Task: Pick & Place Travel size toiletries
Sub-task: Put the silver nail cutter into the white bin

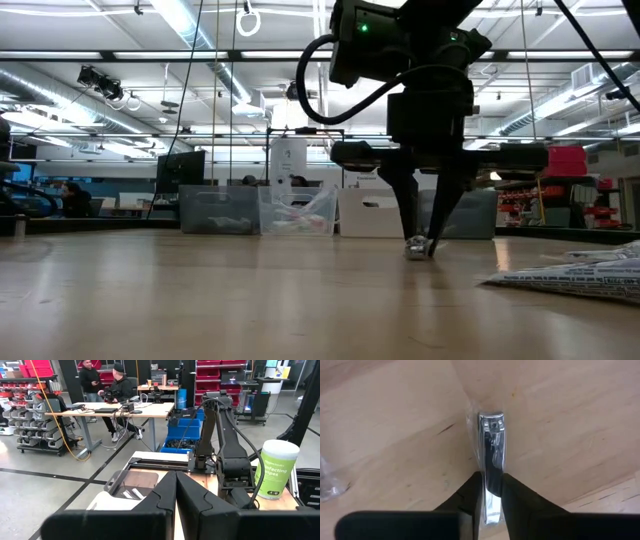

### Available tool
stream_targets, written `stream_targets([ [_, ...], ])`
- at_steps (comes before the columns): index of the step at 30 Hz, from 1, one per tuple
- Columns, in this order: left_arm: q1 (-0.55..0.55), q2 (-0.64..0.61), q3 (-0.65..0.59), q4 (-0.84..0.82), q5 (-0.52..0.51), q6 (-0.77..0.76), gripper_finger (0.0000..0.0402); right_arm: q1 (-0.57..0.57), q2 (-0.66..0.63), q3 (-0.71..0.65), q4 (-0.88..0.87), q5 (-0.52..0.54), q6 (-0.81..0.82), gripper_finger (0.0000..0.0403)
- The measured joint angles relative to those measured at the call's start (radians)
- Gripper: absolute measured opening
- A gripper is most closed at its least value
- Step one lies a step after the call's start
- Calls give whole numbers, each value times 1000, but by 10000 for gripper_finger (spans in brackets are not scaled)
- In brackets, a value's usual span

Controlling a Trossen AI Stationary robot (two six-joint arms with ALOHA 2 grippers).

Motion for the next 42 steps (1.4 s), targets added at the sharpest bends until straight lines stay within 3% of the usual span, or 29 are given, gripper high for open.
stream_targets([
  [10,0,0,0,0,0,0,18,0,-2,1,-11,4,0,61],
  [17,0,0,0,0,0,1,18,0,-5,62,-126,4,11,60],
  [27,0,0,0,1,0,9,18,0,-5,174,-244,-42,186,60],
  [42,0,0,0,1,0,9,18,-30,-42,252,-243,-111,270,59],
])
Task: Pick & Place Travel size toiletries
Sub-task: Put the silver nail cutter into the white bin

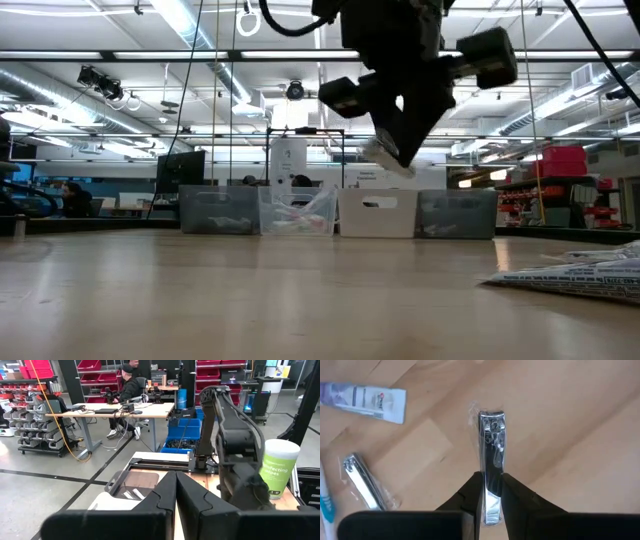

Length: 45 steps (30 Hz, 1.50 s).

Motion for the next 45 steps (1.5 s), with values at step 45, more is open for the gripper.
stream_targets([
  [45,0,0,0,4,-9,3,18,-211,-620,-437,344,32,406,57],
])
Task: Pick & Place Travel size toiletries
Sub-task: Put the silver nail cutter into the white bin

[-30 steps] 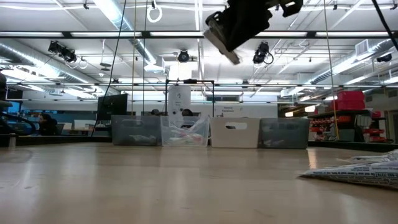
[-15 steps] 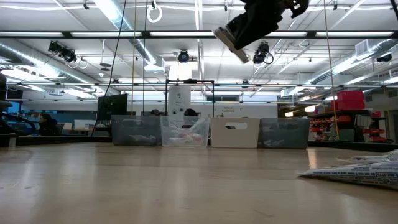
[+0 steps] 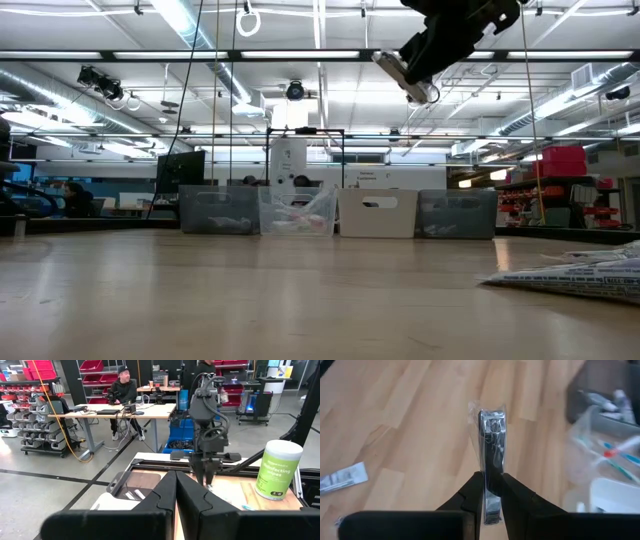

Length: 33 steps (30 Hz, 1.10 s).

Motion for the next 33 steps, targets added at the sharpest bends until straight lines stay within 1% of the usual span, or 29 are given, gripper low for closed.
stream_targets([
  [5,0,0,0,0,0,0,18,-46,-49,-1,5,72,36,57],
  [11,0,0,0,0,0,0,18,-145,-108,-1,20,82,43,57],
  [17,0,0,0,0,0,0,18,-290,-125,-1,16,82,43,57],
  [22,0,0,0,0,0,0,18,-443,-125,-1,-1,82,48,57],
  [26,0,0,0,0,-14,0,18,-576,-125,-19,4,100,111,57],
  [28,0,0,0,0,-26,0,18,-636,-125,-42,10,100,166,57],
  [33,0,0,0,0,-43,0,18,-733,-125,-133,47,96,305,57],
])
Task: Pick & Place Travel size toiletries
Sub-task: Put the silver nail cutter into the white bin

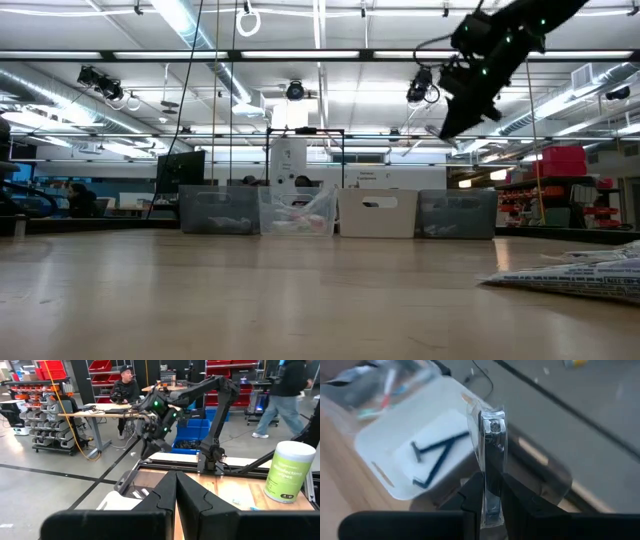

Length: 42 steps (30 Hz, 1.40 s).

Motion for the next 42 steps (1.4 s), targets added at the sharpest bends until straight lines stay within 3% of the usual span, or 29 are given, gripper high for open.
stream_targets([
  [14,0,0,0,0,-3,0,18,-29,1,-226,241,-24,238,57],
  [28,0,0,0,0,-2,0,18,-28,70,-246,277,11,302,60],
  [32,0,0,0,0,-2,3,18,-28,70,-246,283,1,308,79],
  [42,0,0,0,0,-2,4,18,-28,70,-246,271,1,311,177],
])
